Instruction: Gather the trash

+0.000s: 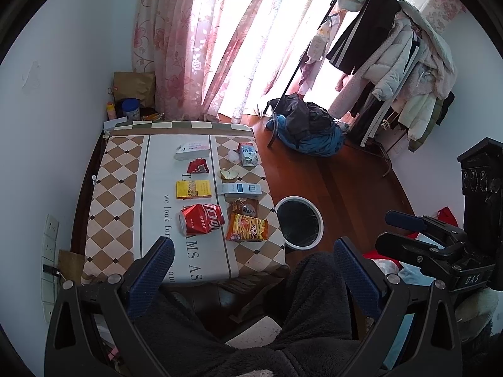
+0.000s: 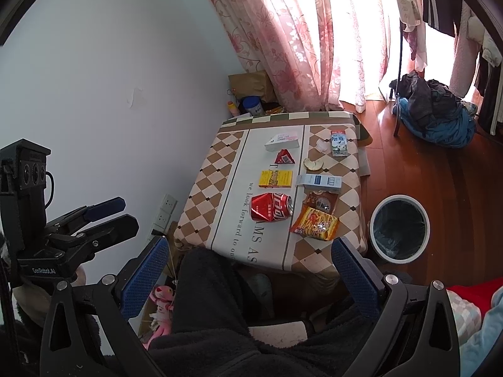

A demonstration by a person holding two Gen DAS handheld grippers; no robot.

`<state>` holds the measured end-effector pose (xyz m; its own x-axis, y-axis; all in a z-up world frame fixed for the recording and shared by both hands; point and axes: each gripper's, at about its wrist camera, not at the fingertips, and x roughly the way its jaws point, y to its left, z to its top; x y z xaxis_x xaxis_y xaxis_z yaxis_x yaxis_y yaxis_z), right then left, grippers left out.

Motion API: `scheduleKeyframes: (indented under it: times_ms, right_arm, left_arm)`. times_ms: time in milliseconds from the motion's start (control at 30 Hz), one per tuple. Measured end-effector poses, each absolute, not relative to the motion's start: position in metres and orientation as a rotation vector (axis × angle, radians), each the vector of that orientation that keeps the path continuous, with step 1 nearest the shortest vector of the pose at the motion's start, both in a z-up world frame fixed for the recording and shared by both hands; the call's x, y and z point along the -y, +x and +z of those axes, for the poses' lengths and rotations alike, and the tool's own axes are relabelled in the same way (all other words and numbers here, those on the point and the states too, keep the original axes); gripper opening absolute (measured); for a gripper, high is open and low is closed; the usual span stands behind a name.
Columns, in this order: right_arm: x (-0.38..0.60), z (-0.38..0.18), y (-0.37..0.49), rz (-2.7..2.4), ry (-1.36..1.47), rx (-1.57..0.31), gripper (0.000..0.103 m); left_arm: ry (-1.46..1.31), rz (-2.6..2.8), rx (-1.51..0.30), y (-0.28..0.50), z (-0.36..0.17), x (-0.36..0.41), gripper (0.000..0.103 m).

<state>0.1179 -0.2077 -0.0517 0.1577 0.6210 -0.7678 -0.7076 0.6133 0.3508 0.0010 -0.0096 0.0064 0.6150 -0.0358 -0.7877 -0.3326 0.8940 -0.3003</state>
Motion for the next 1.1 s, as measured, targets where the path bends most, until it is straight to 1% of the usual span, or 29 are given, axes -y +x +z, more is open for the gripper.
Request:
scheduleKeyframes:
  times_ms: [600, 1100]
  right_arm:
    - [0.2063, -0.0549, 0.1149, 0.950, -0.097, -1.042, 0.103]
    - [0.2120, -0.0520, 0.1166, 0.940, -0.091, -1.038, 0.103]
  left_arm:
    - [-0.447, 0.163, -0.899, -0.0060, 0.0047, 0.0142, 0.103]
    - [-0.439, 0.144, -0.901, 0.0031, 0.0089, 0.0144, 0.103]
